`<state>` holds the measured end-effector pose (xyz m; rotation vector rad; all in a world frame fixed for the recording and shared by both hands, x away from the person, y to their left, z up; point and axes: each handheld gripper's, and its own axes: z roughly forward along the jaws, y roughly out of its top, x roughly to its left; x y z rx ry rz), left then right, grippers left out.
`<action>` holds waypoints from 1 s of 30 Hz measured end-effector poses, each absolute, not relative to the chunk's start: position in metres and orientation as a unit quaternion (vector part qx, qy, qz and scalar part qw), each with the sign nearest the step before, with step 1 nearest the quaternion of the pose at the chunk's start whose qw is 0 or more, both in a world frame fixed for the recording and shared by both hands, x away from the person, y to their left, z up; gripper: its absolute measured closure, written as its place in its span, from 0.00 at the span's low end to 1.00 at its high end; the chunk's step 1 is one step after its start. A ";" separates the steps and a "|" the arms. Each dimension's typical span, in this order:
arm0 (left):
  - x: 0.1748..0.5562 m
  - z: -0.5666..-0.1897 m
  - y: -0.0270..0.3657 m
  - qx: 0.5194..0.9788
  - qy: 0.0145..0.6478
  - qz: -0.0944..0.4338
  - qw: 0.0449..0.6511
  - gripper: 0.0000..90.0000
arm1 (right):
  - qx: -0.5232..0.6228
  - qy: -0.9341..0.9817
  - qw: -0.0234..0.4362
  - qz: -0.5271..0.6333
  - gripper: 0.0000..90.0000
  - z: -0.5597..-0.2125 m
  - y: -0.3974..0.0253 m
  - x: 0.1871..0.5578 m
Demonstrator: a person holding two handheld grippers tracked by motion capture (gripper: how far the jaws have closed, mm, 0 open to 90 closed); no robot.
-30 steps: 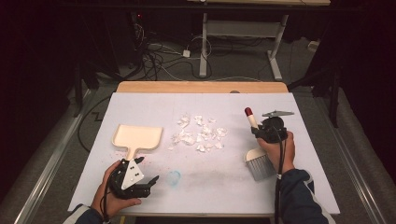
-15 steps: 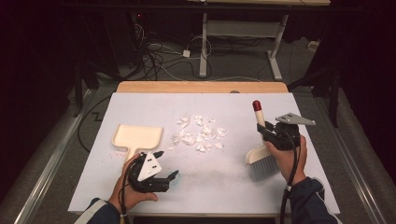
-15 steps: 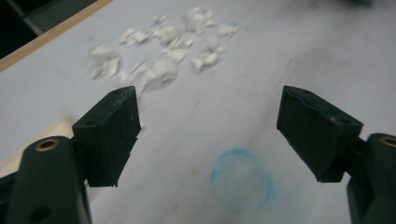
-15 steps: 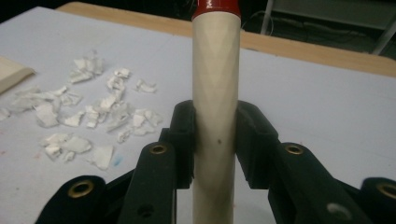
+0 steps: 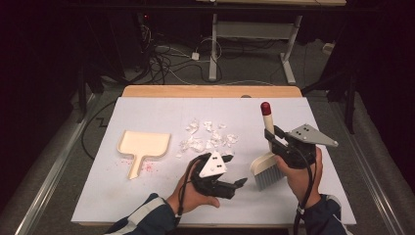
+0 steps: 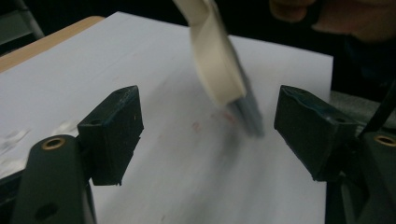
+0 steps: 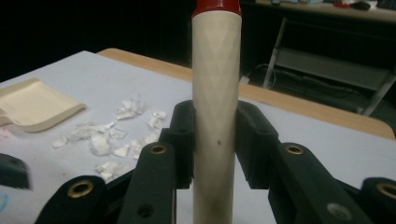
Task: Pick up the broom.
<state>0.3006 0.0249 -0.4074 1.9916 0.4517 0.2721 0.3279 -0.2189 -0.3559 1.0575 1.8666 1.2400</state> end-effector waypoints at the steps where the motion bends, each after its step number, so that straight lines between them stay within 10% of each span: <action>1: 0.302 -0.406 0.012 0.828 0.181 0.104 0.520 0.29 | 0.399 0.711 0.326 0.479 0.78 -0.354 -0.216 0.325; 14: 0.312 -0.408 0.005 0.825 0.166 0.097 0.531 0.67 | 0.347 0.704 0.328 0.526 0.78 -0.336 -0.190 0.283; 25: 0.321 -0.405 0.020 0.827 0.172 0.100 0.526 0.73 | 0.326 0.710 0.318 0.537 0.77 -0.332 -0.190 0.280; 30: 0.324 -0.401 0.031 0.838 0.157 0.102 0.514 0.73 | 0.280 0.736 0.290 0.544 0.62 -0.332 -0.194 0.281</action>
